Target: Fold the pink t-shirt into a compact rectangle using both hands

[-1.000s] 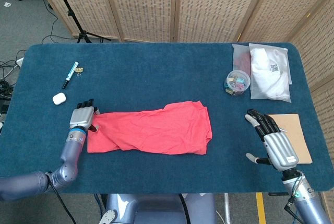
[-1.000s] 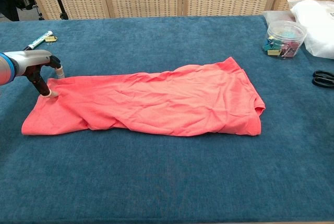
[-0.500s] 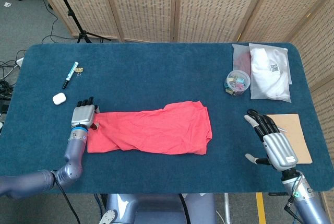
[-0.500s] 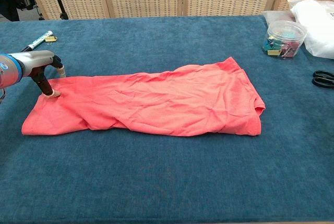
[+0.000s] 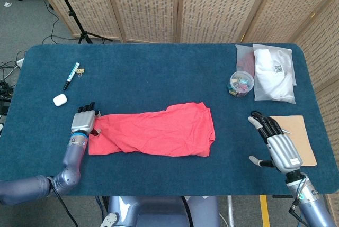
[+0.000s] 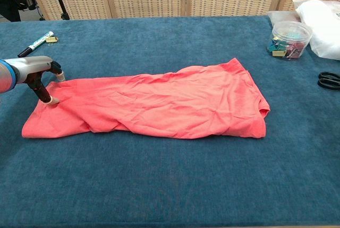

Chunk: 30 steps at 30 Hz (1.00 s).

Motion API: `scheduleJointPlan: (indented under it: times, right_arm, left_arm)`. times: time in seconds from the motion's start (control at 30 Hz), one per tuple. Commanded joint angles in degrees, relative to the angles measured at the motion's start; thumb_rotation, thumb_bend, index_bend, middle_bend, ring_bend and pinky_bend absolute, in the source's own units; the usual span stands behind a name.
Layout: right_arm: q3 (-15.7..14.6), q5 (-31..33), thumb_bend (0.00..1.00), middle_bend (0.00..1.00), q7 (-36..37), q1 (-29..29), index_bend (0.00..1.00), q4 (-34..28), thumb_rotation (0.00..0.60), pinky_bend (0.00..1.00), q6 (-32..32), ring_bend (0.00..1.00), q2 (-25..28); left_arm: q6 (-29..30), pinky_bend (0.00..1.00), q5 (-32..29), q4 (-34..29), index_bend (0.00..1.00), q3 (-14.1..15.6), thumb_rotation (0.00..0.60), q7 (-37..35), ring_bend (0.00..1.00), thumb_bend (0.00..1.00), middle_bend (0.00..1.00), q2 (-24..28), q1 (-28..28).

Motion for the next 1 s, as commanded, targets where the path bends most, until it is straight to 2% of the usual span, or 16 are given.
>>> scheduleJointPlan:
  times: [0.03,0.13,0.27,0.47,1.0]
  right_arm:
    - [0.0,0.0,0.0,0.0,0.0,0.0,0.0,0.0,0.6,0.0,0.0,0.0,0.0]
    - [0.0,0.0,0.0,0.0,-0.1,0.0,0.0,0.0,0.6,0.0,-0.2,0.0,-0.1]
    - [0.1,0.2,0.0,0.0,0.1,0.0,0.0,0.1,0.6,0.0,-0.3,0.0,-0.1]
    - [0.1,0.1,0.0,0.0,0.3,0.0,0.0,0.0,0.6,0.0,-0.4,0.0,-0.1]
    - [0.1,0.0,0.0,0.0,0.8,0.0,0.0,-0.1,0.6,0.0,-0.6,0.0,0.1]
  left_arm:
    - [0.0,0.0,-0.1,0.5,0.46,0.0,0.6,0.1,0.0,0.31,0.0,-0.4,-0.1]
    - [0.2,0.0,0.3,1.3,0.49,0.0,0.6,0.2,0.0,0.31,0.0,-1.0,-0.2]
    - [0.7,0.0,0.9,2.2,0.6,0.1,0.6,0.0,0.0,0.32,0.0,-1.8,0.1]
    - [2.0,0.0,3.7,2.6,0.73,0.1,0.6,-1.1,0.0,0.4,0.0,-2.2,0.9]
    - [4.5,0.0,8.5,0.0,0.81,-0.2,0.6,-2.7,0.0,0.42,0.0,-2.3,2.8]
